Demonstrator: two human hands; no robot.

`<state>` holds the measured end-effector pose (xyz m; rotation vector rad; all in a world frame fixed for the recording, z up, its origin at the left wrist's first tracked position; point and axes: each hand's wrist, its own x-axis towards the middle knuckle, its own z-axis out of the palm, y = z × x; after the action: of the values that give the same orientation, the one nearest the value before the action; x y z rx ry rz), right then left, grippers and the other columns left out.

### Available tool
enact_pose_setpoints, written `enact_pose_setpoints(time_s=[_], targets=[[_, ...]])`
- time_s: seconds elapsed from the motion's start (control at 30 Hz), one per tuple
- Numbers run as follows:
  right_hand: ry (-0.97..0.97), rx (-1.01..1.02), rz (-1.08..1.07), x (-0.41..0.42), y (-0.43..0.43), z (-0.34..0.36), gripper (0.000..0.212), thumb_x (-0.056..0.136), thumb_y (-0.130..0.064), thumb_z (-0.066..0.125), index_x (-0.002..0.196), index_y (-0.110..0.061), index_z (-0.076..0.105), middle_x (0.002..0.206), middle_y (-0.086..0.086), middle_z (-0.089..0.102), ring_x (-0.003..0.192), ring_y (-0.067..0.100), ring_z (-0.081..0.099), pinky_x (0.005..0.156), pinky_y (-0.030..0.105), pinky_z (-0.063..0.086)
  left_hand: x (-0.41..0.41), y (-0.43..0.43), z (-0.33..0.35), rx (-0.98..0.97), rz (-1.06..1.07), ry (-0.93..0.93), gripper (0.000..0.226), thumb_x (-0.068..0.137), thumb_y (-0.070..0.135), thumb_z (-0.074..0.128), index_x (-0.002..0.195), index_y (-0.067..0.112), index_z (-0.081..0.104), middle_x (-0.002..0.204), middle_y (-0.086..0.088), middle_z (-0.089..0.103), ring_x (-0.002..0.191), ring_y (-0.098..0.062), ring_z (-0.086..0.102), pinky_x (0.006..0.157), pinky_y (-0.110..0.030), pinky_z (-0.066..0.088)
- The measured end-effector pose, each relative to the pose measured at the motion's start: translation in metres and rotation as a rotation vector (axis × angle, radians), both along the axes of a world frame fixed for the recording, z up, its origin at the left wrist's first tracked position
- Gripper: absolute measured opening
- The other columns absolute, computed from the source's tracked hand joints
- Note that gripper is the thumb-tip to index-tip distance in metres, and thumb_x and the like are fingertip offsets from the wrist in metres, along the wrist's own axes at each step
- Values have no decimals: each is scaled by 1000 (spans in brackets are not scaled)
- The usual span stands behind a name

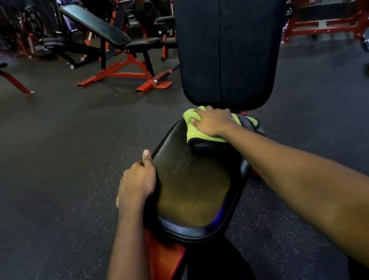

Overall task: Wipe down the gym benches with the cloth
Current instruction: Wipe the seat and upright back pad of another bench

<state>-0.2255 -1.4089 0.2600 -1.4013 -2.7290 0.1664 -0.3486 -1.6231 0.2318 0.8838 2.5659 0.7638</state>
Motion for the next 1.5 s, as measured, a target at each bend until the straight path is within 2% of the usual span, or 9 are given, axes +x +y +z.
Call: enact_pose_setpoints(time_s=[0.17, 0.43, 0.7, 0.87, 1.07, 1.23, 1.3, 1.43, 1.5], targets=[[20, -43, 108, 2, 10, -1, 58, 101, -59, 27, 153, -32, 27, 160, 5, 28, 140, 36, 35, 108, 53, 26, -1, -3, -1, 25, 1, -23, 76, 98, 63, 10, 143, 13, 45, 146, -22, 43, 135, -39, 40, 108, -50, 31], [17, 85, -55, 40, -3, -13, 59, 100, -59, 22, 152, -32, 28, 155, 11, 36, 136, 39, 39, 109, 52, 29, 0, -3, -1, 29, 37, -27, 76, 98, 64, 10, 144, 14, 44, 148, -22, 42, 135, -39, 40, 108, -49, 32], [-93, -56, 233, -54, 20, 8, 56, 102, -56, 25, 148, -27, 37, 152, 9, 40, 136, 35, 41, 107, 50, 34, 8, -2, 6, 64, 84, 8, 75, 99, 62, 12, 138, 12, 51, 142, -23, 47, 130, -41, 45, 105, -48, 35], [-71, 8, 479, -61, 11, 1, 55, 99, -62, 31, 142, -32, 48, 150, -3, 47, 138, 26, 42, 107, 48, 31, 15, -14, 10, 240, 220, 124, 66, 103, 52, 20, 115, 3, 63, 126, -26, 58, 115, -41, 53, 93, -43, 40], [-120, -118, 314, -74, 35, 12, 60, 94, -64, 36, 137, -28, 57, 146, 4, 51, 134, 30, 46, 104, 41, 37, 11, -48, -6, 348, 253, 121, 68, 102, 55, 20, 101, 9, 70, 114, -20, 66, 111, -39, 56, 92, -44, 42], [-217, -39, 513, -99, -18, 6, 57, 97, -59, 33, 136, -24, 57, 146, 6, 51, 132, 30, 47, 103, 41, 36, 28, -77, -21, 381, 299, 33, 67, 101, 57, 18, 103, 9, 65, 119, -22, 62, 114, -38, 55, 96, -43, 44], [-157, -93, 540, -88, -16, 5, 53, 97, -59, 35, 131, -30, 61, 144, 1, 55, 130, 29, 49, 103, 40, 37, 31, -84, -26, 364, 293, 17, 68, 100, 58, 18, 100, 9, 65, 117, -22, 63, 114, -38, 55, 97, -43, 42], [-207, -35, 460, -89, -1, 12, 76, 77, -74, 24, 127, -31, 62, 138, 7, 58, 125, 33, 53, 101, 43, 39, 29, -106, -48, 270, 279, -23, 86, 92, 72, 11, 97, 6, 67, 110, -18, 68, 109, -35, 59, 98, -49, 44], [-268, 5, 448, -100, -15, 12, 71, 85, -69, 27, 129, -26, 61, 140, 9, 56, 128, 32, 51, 101, 44, 35, 28, -119, -58, 184, 304, -11, 86, 90, 74, 11, 96, 9, 68, 111, -18, 67, 111, -35, 59, 97, -47, 44]])
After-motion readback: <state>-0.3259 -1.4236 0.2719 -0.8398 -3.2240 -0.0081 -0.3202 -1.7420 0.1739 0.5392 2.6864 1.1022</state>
